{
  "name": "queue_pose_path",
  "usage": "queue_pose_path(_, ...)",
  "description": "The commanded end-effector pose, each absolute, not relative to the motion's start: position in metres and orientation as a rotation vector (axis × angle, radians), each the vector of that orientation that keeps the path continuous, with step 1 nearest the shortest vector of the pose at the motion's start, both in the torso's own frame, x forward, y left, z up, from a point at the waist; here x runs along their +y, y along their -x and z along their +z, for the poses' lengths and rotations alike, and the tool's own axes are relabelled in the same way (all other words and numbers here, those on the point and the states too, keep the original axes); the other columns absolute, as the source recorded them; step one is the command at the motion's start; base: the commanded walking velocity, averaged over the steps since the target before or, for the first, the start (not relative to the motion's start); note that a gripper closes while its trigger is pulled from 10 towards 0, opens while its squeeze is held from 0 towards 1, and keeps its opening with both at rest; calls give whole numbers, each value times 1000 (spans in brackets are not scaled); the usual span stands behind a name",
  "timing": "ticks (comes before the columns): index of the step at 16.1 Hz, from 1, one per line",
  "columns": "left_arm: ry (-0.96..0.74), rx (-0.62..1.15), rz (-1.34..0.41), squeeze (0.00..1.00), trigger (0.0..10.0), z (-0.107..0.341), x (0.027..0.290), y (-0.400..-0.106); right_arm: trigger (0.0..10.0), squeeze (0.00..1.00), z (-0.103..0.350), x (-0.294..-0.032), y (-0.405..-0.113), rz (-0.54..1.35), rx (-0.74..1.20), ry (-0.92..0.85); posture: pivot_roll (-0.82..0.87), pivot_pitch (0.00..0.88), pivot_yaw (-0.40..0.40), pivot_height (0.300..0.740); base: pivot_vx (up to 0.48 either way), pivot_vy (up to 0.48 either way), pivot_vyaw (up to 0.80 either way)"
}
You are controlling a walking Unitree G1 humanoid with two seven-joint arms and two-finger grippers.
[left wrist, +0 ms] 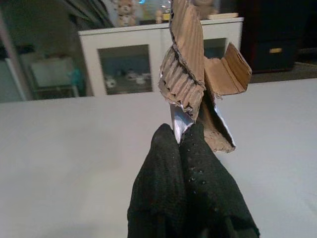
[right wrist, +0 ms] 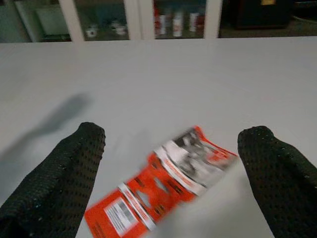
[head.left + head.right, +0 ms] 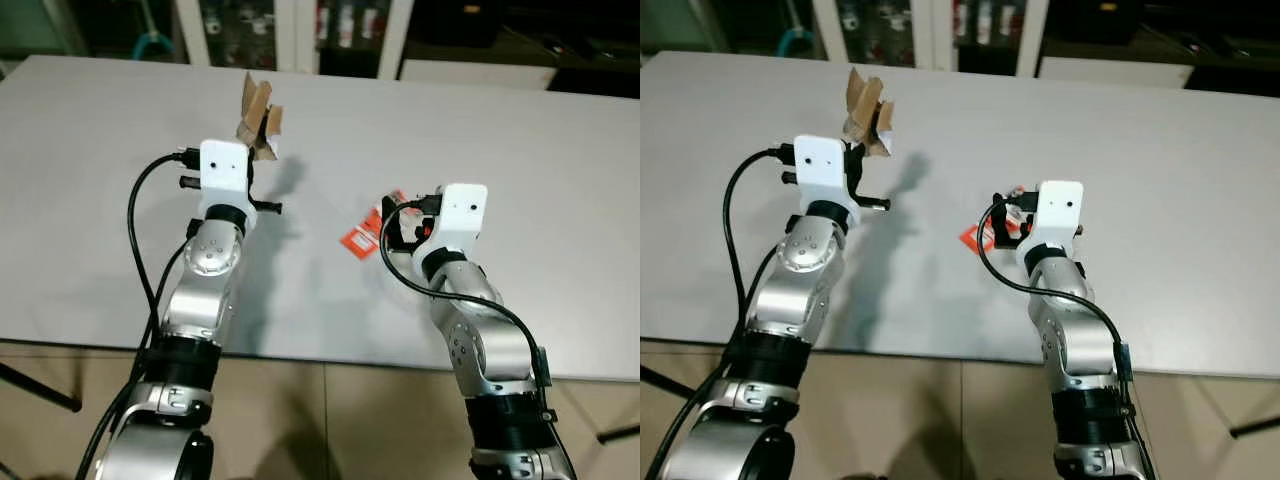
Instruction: Picking trash to rubbish bin
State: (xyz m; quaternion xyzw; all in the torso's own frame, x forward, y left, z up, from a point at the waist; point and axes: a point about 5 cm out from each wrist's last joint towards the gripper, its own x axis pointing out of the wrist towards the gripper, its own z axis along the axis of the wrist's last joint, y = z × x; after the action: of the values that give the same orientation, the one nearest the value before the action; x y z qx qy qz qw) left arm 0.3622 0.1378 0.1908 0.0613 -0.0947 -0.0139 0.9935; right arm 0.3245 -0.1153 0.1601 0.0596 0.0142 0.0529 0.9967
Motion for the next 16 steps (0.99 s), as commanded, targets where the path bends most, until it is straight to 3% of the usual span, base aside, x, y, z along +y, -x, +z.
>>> queue_pose_path(1,-130,-214,-33,0,10000,199,132,-364,10000,0,160,-120,-326,84,21,-116,-82,100,-5,740,480,0,0)
queue_pose_path(11,-138,-217,-60,0,10000,202,129,-365,10000,0,159,-118,-325,83,15,-134,-82,107,3,740,480,0,0)
queue_pose_path(16,-114,-229,-101,0,10000,202,122,-362,10000,0,158,-115,-323,94,26,-137,-83,115,3,740,0,0,0)
